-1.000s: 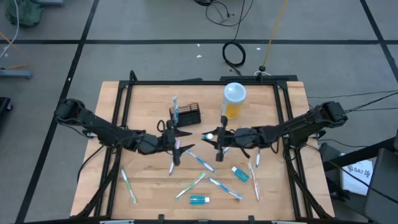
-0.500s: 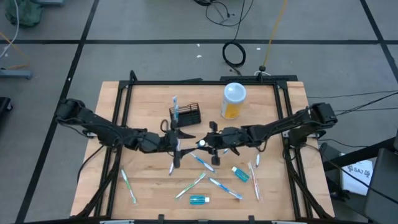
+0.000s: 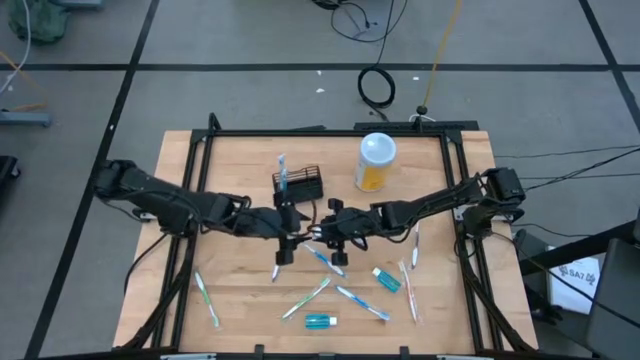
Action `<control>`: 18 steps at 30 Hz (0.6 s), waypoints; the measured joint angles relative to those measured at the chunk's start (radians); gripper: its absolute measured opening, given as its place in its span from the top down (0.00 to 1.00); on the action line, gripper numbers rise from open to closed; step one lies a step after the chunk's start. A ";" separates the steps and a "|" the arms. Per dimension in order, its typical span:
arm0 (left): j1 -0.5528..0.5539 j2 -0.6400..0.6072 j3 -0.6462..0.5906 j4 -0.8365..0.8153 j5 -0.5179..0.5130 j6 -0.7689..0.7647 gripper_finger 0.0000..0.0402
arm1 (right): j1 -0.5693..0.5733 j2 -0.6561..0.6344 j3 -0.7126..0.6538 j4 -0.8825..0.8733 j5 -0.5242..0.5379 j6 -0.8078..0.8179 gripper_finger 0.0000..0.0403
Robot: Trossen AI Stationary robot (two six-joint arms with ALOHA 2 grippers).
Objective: Pick & Place toothbrushing station
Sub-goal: Put the blue mouthwash into the black mesh organizer
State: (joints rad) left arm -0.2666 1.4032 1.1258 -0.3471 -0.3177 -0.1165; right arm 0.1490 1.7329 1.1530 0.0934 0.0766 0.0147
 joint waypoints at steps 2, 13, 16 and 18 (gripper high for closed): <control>0.010 0.010 0.007 -0.001 0.003 -0.001 0.42 | 0.001 0.000 0.000 0.002 -0.001 -0.001 0.79; 0.074 0.115 0.004 0.056 0.143 -0.054 0.42 | -0.002 0.000 0.000 0.004 -0.002 -0.008 0.79; 0.087 0.126 0.004 0.077 0.144 -0.051 0.42 | -0.002 0.000 0.000 0.006 -0.002 -0.008 0.79; 0.094 0.128 0.004 0.085 0.145 -0.051 0.42 | -0.002 0.000 0.000 0.007 -0.002 -0.008 0.79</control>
State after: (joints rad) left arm -0.1726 1.5311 1.1297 -0.2625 -0.1727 -0.1673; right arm 0.1471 1.7325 1.1530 0.1002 0.0750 0.0071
